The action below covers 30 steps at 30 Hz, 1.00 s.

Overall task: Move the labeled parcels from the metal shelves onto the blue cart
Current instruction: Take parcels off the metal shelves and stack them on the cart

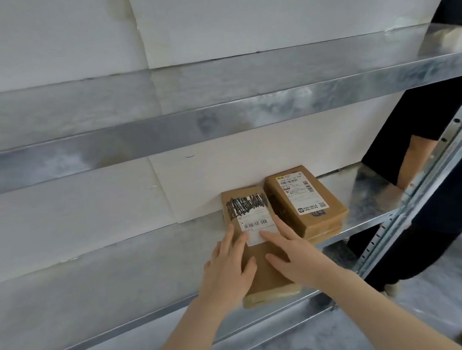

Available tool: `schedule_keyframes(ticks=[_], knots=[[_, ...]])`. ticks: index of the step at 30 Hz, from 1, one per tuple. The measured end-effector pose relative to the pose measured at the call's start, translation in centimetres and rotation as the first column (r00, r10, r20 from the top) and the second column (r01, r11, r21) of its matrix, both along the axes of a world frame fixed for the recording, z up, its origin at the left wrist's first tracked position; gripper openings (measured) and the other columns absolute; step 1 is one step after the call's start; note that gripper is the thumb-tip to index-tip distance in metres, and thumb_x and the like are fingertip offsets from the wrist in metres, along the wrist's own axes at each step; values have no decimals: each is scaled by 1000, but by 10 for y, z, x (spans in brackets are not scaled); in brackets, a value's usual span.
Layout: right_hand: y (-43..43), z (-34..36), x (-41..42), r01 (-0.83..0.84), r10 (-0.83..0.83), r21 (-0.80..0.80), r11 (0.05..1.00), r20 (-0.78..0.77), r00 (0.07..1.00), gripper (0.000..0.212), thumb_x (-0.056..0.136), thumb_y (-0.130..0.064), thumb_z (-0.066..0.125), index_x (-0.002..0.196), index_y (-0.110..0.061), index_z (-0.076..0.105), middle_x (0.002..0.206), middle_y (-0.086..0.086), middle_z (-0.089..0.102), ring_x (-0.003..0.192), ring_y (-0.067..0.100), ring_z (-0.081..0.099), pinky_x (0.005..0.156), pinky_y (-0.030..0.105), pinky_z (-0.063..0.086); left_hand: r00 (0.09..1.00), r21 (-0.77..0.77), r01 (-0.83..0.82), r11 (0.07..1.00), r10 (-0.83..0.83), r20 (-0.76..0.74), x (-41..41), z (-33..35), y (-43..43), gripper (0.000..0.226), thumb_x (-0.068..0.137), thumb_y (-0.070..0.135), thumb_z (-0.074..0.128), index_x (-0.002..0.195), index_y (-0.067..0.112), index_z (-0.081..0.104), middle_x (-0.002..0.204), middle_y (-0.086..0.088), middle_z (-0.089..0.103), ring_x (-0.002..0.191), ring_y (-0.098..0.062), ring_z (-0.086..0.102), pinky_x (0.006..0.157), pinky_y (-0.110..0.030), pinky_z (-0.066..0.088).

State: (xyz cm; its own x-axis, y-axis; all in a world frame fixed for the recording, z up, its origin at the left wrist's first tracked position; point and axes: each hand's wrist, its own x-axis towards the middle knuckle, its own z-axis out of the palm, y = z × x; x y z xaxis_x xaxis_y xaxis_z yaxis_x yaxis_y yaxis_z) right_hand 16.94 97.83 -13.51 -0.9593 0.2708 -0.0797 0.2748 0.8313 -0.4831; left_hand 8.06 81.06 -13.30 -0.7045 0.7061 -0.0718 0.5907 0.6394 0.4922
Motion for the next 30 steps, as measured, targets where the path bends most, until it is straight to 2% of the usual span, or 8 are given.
schedule_keyframes(ticks=[3,9,13,18,21,24,27,30], knots=[[-2,-10,-5,-2,2,-32,999,22,1000,59,93,-54,34,144,-51,4,150,-26,-26,134,16,31,105,32,35,998,99,10,995,-16,56,1,-7,11,56,97,50,31,148,39,11,157,20,-15,137,-19,32,107,-37,39],[-29,-3,-4,-40,41,-39,998,42,998,61,95,-54,32,147,-45,3,156,-17,-17,138,18,30,107,32,34,999,193,-41,980,34,38,7,-11,-13,53,95,45,34,145,40,17,155,24,-7,131,-20,40,106,-38,39],[-86,11,-3,-158,160,-80,984,21,987,59,95,-51,37,149,-40,13,158,-15,-10,135,16,36,104,28,36,993,201,-119,972,122,0,18,-10,-77,53,94,42,37,145,39,19,154,27,-7,130,-16,41,103,-35,42],[-192,29,-9,-378,376,-128,917,-42,926,56,96,-47,40,147,-41,18,157,-19,-9,136,14,33,105,26,33,933,201,-340,919,355,-48,47,7,-195,55,93,44,35,145,40,18,155,24,-7,130,-12,40,104,-31,40],[-271,41,-16,-539,532,-133,832,-85,842,55,97,-46,39,147,-43,17,154,-24,-14,135,13,34,108,29,34,855,223,-483,847,511,-90,72,26,-278,59,89,46,33,146,38,20,158,20,-4,128,-16,43,103,-35,42],[-359,57,-19,-684,666,-120,719,-161,728,54,96,-46,39,145,-46,19,152,-28,-21,133,9,36,105,27,37,733,242,-626,741,665,-141,102,47,-365,61,87,47,34,146,37,22,157,22,-4,127,-16,45,94,-34,47],[-454,75,-14,-807,771,-123,577,-245,588,52,95,-46,41,144,-47,22,152,-28,-20,132,7,36,102,27,39,570,268,-752,603,798,-195,139,64,-453,61,88,48,34,147,37,20,152,32,-11,131,-11,39,94,-24,44],[-548,89,4,-903,851,-118,413,-303,429,53,95,-45,41,144,-46,22,154,-22,-19,137,5,28,104,24,34,398,294,-842,451,890,-224,186,79,-531,60,88,51,32,146,43,15,145,39,-18,134,-6,32,96,-19,36]])
